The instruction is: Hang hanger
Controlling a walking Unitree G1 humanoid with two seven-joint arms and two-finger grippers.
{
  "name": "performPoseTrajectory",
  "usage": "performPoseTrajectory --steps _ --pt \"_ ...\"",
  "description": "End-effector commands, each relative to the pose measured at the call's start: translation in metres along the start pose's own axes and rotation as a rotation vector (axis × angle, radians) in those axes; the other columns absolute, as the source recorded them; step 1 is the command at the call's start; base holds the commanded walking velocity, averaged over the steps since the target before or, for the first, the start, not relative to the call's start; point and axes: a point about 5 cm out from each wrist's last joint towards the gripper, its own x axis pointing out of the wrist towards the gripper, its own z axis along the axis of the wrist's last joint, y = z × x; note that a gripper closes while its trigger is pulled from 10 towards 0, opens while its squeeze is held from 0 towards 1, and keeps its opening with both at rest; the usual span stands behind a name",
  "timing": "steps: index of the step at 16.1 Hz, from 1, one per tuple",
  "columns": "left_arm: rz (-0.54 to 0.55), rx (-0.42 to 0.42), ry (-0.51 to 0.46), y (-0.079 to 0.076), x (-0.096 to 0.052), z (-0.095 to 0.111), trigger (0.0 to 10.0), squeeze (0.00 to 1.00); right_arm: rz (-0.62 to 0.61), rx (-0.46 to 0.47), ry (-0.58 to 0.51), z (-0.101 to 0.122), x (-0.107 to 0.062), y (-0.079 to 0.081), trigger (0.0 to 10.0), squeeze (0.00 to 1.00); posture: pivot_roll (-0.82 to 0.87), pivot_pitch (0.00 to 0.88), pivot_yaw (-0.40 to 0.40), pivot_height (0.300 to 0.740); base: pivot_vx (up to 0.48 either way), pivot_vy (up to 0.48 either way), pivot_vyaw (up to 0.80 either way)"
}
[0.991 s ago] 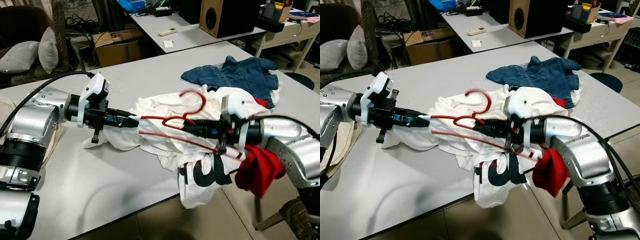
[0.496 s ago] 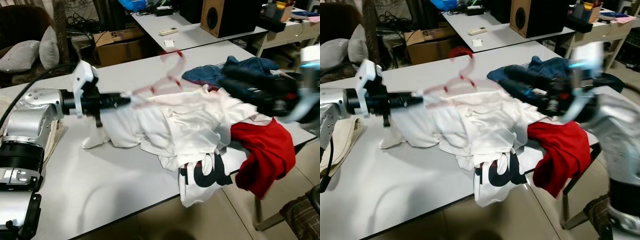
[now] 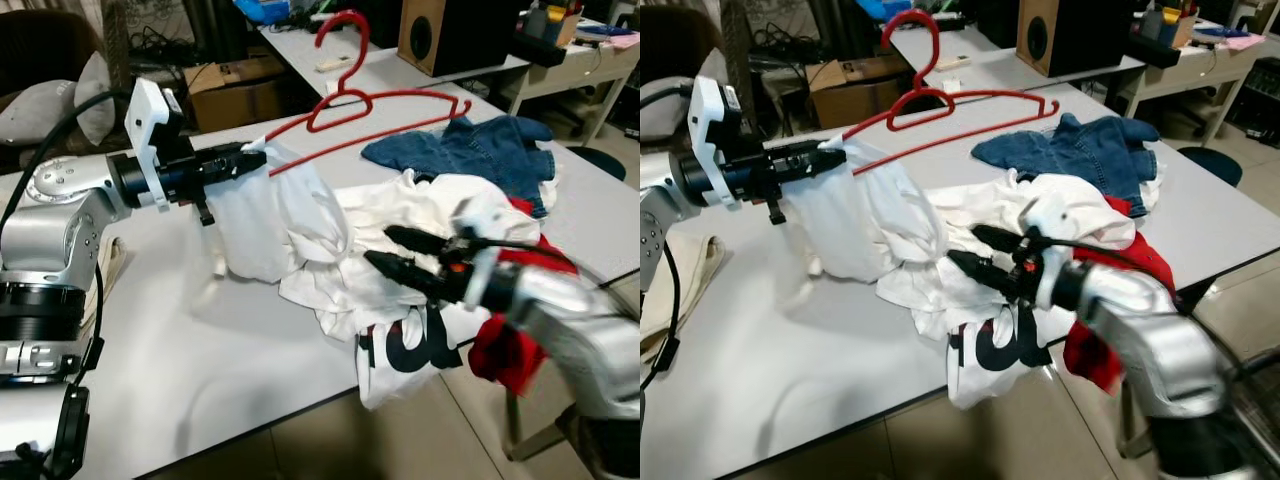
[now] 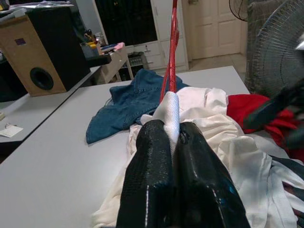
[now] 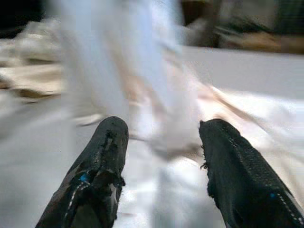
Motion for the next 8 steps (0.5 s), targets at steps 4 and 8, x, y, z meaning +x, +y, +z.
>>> performPoseTrajectory --steps 4,8 --pt "-0.014 -0.004 -0.005 -0.008 0.002 -0.001 0.0 0.00 -0.049 0.111 -0.048 -0.004 0.033 -0.011 10.0 0.00 0.03 0.000 0.059 0.740 0.000 0.000 0.00" --pt "0.006 -0.005 -0.007 -0.009 0.005 -0.002 0.0 0.00 0.033 0.202 -0.121 -0.001 0.046 -0.010 10.0 0.00 0.04 0.000 0.039 0.740 0.000 0.000 0.00"
